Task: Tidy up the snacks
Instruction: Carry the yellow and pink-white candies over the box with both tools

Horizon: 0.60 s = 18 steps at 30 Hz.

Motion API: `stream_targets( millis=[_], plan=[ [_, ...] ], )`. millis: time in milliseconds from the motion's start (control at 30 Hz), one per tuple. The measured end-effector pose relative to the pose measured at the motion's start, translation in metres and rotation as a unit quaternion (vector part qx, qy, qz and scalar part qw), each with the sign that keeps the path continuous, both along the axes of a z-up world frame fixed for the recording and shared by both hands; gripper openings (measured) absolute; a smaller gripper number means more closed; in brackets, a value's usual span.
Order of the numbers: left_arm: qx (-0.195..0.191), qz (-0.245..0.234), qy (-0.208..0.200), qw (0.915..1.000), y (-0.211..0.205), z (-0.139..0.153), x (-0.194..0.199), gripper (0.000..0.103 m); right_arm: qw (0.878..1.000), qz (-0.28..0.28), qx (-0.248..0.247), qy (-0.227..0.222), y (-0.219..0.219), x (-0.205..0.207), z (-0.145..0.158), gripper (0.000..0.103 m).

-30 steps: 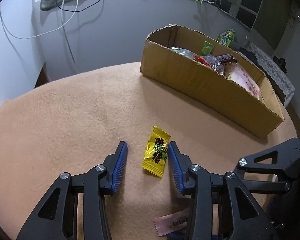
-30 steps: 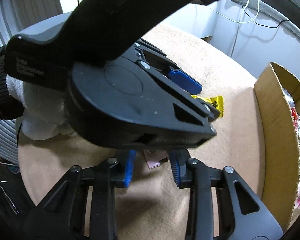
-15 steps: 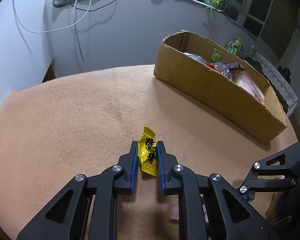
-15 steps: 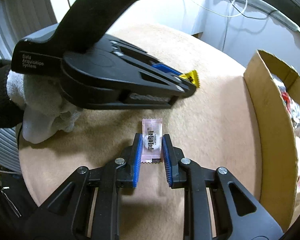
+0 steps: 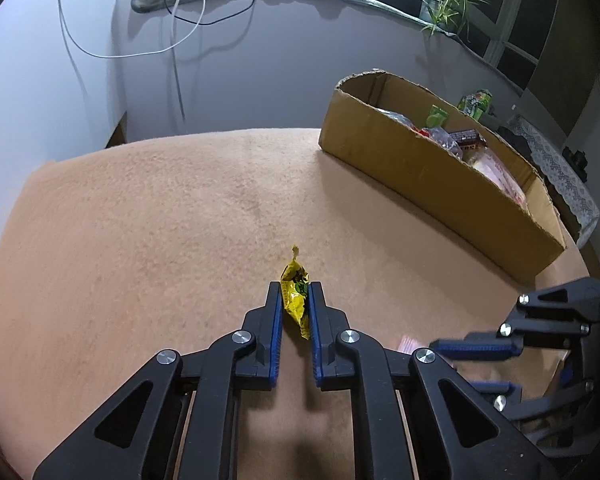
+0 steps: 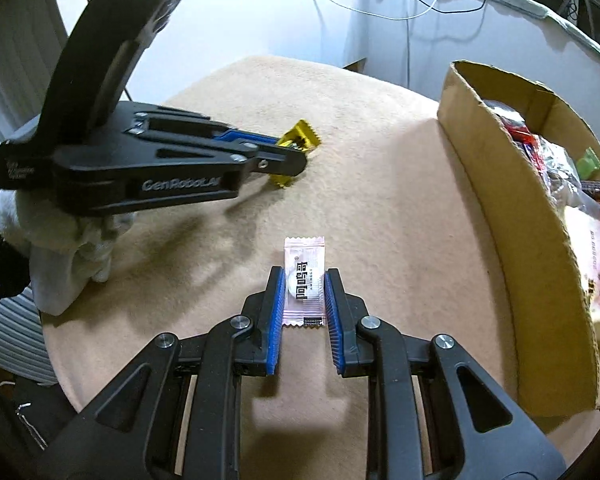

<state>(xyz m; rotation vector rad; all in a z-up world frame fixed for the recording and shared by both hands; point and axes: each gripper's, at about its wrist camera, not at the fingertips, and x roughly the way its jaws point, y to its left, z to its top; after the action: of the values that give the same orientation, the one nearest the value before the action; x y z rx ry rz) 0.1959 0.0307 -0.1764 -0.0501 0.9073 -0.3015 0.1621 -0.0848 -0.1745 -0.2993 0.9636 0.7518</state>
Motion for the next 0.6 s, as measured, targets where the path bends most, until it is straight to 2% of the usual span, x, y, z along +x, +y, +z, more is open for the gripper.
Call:
stream_targets(
  millis=[367, 600],
  plan=[
    [-0.005, 0.01, -0.024, 0.9996, -0.003, 0.018, -0.017, 0.01, 0.999, -0.029, 0.025, -0.014, -0.011, -0.004, 0.017, 0.02],
    [-0.016, 0.007, -0.051, 0.9985, -0.012, 0.042, -0.027, 0.01, 0.997, -0.051, 0.049, -0.031, -0.032, -0.006, 0.046, 0.02]
  ],
)
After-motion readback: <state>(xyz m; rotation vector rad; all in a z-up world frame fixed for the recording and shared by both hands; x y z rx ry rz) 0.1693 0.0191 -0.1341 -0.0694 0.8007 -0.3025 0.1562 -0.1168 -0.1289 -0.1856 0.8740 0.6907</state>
